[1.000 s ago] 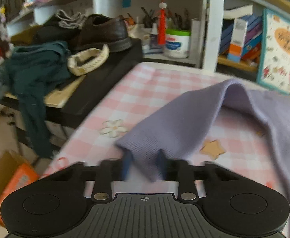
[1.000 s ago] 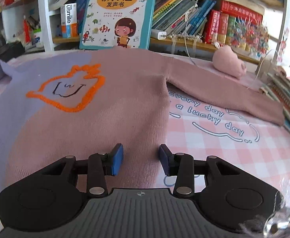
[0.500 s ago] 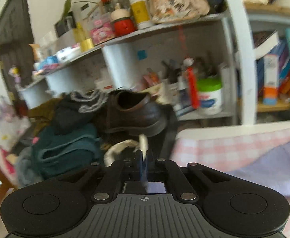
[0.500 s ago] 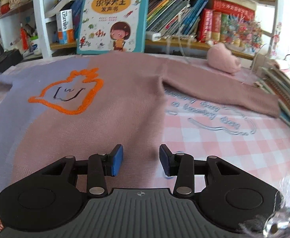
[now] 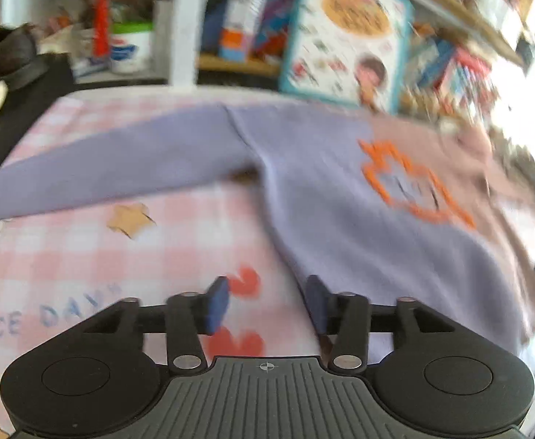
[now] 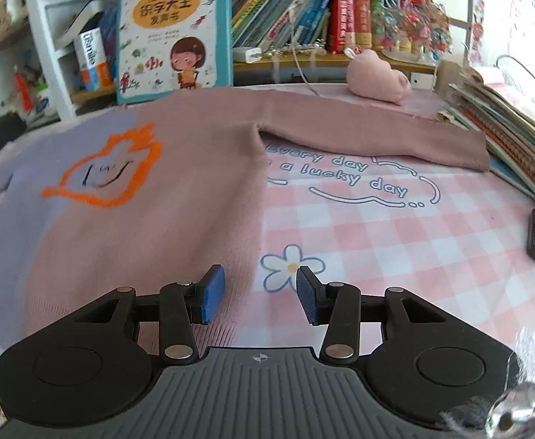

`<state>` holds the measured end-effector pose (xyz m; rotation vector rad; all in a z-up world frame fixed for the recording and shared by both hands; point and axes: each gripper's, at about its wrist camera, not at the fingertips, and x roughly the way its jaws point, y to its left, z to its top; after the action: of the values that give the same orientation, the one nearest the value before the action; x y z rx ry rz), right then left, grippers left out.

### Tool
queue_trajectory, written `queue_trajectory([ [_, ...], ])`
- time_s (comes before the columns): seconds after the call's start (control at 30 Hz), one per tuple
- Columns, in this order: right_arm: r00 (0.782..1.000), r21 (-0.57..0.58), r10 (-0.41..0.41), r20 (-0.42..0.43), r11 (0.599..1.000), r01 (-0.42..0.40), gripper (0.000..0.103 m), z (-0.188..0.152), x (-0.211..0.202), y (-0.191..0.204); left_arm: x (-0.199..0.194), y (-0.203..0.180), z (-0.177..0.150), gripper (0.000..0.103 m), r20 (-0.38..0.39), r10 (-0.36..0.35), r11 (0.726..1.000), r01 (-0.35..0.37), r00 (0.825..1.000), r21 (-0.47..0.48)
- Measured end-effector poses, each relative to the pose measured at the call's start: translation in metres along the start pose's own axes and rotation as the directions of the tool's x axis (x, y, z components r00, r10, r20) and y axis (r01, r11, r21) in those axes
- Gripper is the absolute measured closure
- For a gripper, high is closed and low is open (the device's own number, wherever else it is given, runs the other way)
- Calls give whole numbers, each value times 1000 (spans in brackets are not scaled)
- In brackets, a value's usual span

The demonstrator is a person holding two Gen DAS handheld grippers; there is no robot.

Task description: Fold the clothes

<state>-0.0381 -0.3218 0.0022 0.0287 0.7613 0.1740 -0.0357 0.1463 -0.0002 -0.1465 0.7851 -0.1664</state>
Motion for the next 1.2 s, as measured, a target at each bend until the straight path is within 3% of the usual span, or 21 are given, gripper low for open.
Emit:
queue_trajectory([
  [0.13,1000,-6,25,-11,1000,-25,67,-6,2,6,3,-12,-4,47,0,-9,1000,9,1000,21],
  [0.17,1000,-10,28,-12,1000,-28,69,-7,3,7,4,-14,-5,52,0,-11,1000,11,1000,27],
  [0.2,999,-12,33,-6,999,-33,76,-7,3,8,5,-17,-6,68,0,-13,999,13,1000,32],
  [0.27,999,-4,41,0,999,-41,84,-8,4,10,6,-23,-8,88,-1,-18,999,18,1000,42],
  [0.37,999,16,47,10,999,-47,88,-8,3,11,9,-32,-11,96,-1,-25,998,25,1000,58],
  [0.43,999,28,47,22,998,-47,91,-8,1,10,2,-24,-6,101,21,-59,998,59,998,19],
  [0.63,988,99,104,113,988,-116,94,6,-27,1,-31,-4,13,102,102,-133,988,140,986,-62],
  [0.83,997,97,75,7,992,-76,94,-8,-10,3,-5,-4,-11,101,-20,-90,993,88,996,-76],
  [1.2,998,51,60,-3,997,-60,94,-18,-10,12,-8,-5,-15,101,-5,-45,999,45,999,-30],
])
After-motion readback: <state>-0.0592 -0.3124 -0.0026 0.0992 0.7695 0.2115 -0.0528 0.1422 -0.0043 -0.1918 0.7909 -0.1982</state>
